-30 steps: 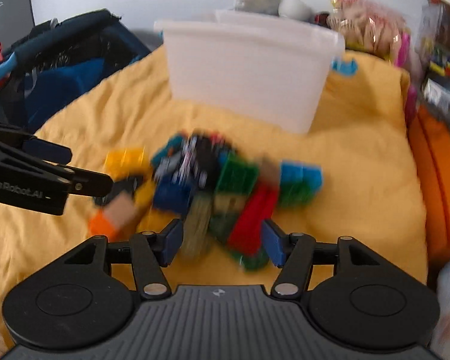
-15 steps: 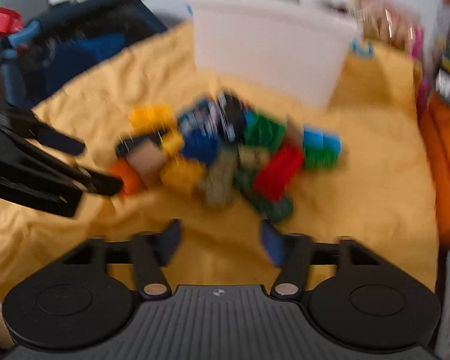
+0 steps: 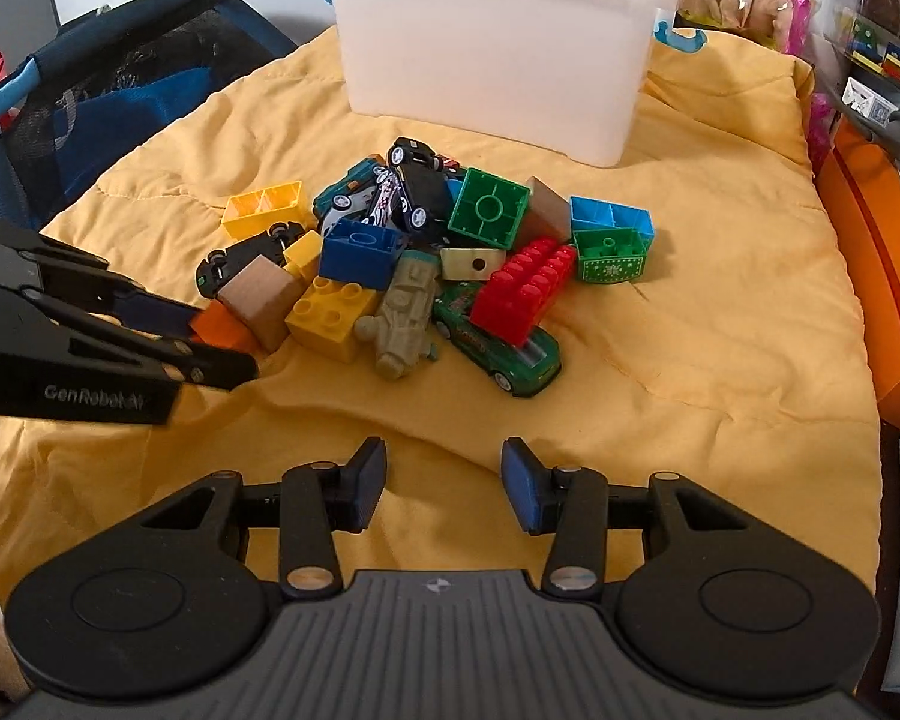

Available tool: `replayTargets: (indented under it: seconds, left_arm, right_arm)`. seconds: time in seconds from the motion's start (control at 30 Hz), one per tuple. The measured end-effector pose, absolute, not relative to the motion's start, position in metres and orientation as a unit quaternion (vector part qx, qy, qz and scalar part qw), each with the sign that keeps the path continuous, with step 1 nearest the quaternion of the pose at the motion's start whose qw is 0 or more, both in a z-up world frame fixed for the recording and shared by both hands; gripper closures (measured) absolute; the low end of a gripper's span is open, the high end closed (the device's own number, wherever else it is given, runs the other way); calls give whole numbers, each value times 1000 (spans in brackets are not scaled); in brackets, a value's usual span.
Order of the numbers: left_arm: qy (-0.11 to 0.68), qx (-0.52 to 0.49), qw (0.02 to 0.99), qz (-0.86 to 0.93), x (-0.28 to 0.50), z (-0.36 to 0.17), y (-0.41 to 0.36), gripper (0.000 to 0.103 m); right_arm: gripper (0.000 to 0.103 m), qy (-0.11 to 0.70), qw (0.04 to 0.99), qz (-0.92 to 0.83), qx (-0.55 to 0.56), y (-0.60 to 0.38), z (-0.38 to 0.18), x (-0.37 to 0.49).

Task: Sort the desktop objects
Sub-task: 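Lower the left tool onto the orange brick while the right tool approaches the pile, then grasp the orange brick with the left tool while the right tool grasps a square yellow brick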

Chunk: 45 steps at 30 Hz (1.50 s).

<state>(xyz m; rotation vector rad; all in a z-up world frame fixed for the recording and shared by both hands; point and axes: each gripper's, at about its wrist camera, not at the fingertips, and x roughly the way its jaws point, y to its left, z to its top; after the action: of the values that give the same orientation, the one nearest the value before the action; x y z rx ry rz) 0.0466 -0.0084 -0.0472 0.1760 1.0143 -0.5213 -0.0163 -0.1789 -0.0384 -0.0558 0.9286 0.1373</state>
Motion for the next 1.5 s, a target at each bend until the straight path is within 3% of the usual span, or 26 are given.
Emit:
replayTargets:
  seconds: [0.27,0.43,0.6,0.7,0.83,1.1,1.2,1.27,1.5]
  left_arm:
    - [490,85,836,-232,20,-33,15,68]
    - [495,105,838,-207,9,-29,26,68]
    - [501,110,833,-206,0,-32,25,68]
    - [504,117,829,-211,-2,-36,22,67]
    - [504,122,827,-217,-7,-37,19,64]
    - [516,109,821,-217,-13,-41,26,64]
    - [518,99,822,-217,-10,-43,27,65]
    - [516,98,822,-219,-8,-43,25,72]
    - [487,112,836,-226,1,-30,9,72]
  right_arm:
    - [56,400,907,123,-44,-160,-21,-10]
    - [62,390,902,155,-101,-136,-25,3]
    - [64,410,890,155,-130,-121,-41,15]
    - [60,398,896,142,-135,-117,-45,21]
    - [65,397,899,136,-127,-118,-44,24]
    - [66,425,882,151,-133,-145,-29,-19]
    - [66,445,874,144,-133,-154,-34,-34]
    - [66,452,874,134,-118,-160,-37,-35]
    - [66,445,880,127,-103,-162,-39,-40]
